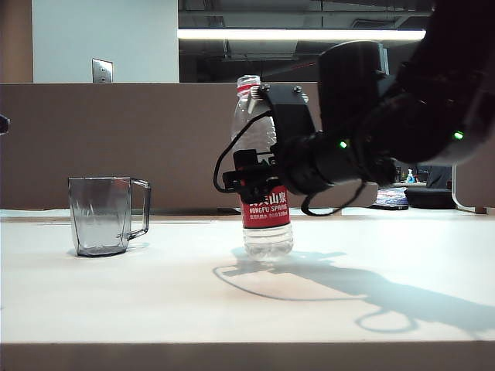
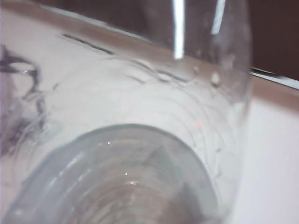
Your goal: Pick up the mineral water bottle on the table and pour water into the mug until it's half full.
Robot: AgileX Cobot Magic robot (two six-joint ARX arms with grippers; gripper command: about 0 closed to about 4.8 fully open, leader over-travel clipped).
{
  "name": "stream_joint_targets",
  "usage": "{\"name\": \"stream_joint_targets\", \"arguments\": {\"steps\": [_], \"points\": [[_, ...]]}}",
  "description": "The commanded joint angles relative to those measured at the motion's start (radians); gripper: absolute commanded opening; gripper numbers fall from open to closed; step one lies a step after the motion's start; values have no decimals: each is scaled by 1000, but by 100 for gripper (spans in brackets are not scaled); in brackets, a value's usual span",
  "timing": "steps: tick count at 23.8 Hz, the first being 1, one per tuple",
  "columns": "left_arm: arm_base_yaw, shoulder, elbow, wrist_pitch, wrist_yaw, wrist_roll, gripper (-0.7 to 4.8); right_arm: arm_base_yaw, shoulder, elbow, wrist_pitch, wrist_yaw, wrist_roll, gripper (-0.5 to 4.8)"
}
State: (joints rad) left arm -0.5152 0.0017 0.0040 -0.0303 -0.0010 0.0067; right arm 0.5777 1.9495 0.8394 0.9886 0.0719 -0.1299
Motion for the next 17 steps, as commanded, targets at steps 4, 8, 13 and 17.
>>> {"name": "stream_joint_targets", "arguments": {"steps": [4,8,13,17], "points": [[94,0,3,9,5,0,-5,3,-14,232,-282,-17,-124,303],[186,0,3,9,5,0,-5,3,-8,311,-361,-31,-192,303],[247,0,3,9,3,0,-5,4,8,388,-444,-78,-269,260],[261,0,3,9,3,0,-5,10,30,433,-494,-100,-324,260]]}}
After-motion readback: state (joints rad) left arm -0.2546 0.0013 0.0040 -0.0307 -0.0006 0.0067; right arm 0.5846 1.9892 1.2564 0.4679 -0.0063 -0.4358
